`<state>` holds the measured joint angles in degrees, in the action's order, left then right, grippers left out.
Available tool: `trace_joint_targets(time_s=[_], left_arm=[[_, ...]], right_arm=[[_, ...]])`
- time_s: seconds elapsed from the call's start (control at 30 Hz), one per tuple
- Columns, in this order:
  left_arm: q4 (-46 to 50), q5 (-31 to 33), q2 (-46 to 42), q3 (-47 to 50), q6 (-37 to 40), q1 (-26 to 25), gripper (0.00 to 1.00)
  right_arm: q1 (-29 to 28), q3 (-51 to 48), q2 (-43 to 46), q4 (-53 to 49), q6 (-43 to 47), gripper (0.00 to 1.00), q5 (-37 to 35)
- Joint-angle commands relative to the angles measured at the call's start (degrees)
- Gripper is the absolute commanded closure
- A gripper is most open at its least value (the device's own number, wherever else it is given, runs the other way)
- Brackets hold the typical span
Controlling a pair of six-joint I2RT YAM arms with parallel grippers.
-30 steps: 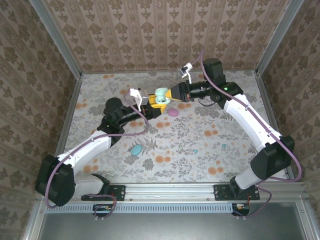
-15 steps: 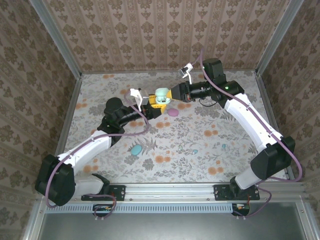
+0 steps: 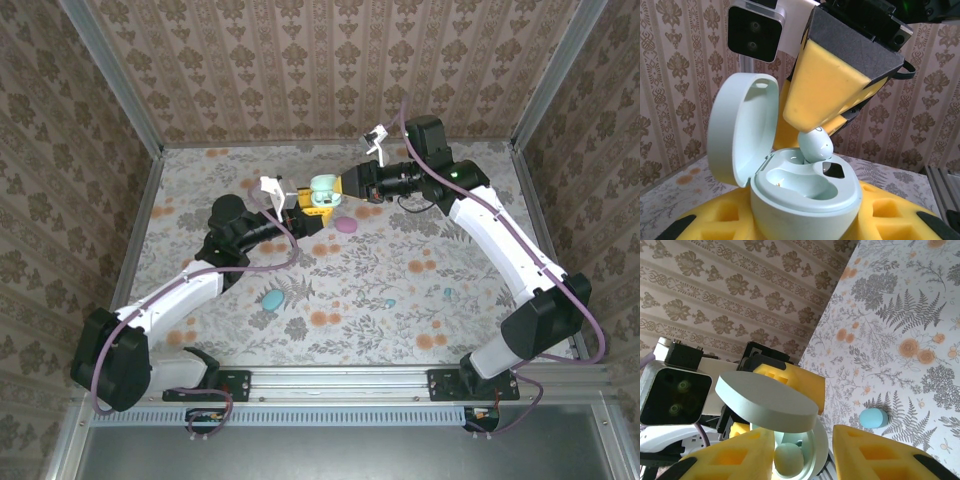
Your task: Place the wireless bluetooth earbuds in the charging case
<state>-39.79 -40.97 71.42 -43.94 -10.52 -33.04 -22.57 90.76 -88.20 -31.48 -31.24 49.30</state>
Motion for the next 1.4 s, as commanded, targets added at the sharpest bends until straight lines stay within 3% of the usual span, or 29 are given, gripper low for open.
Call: trace_joint_targets(time_s=[0.0, 0.7, 0.97, 1.37], left_arm=[[-3.46, -0.22, -0.20, -2.20, -0.40, -0.45, 0.66], [-2.13, 2.41, 0.64, -2.35, 0.33, -0.71, 0.66], [-1.94, 2.65, 1.00, -2.79, 0.42, -0.97, 0.66], [-1.26, 2.17, 1.27, -3.43, 0.79, -1.32, 0.66]], right_arm=[[-0.37, 1.27, 0.79, -2.09, -0.81, 0.62, -2.15], [-0.38, 1.01, 4.89, -2.89, -2.42, 0.60, -2.83], [-0.53, 1.08, 4.80, -2.54, -4.08, 0.73, -0.86], [-0.95, 1.02, 3.74, -3.34, -4.14, 0.73, -2.25]])
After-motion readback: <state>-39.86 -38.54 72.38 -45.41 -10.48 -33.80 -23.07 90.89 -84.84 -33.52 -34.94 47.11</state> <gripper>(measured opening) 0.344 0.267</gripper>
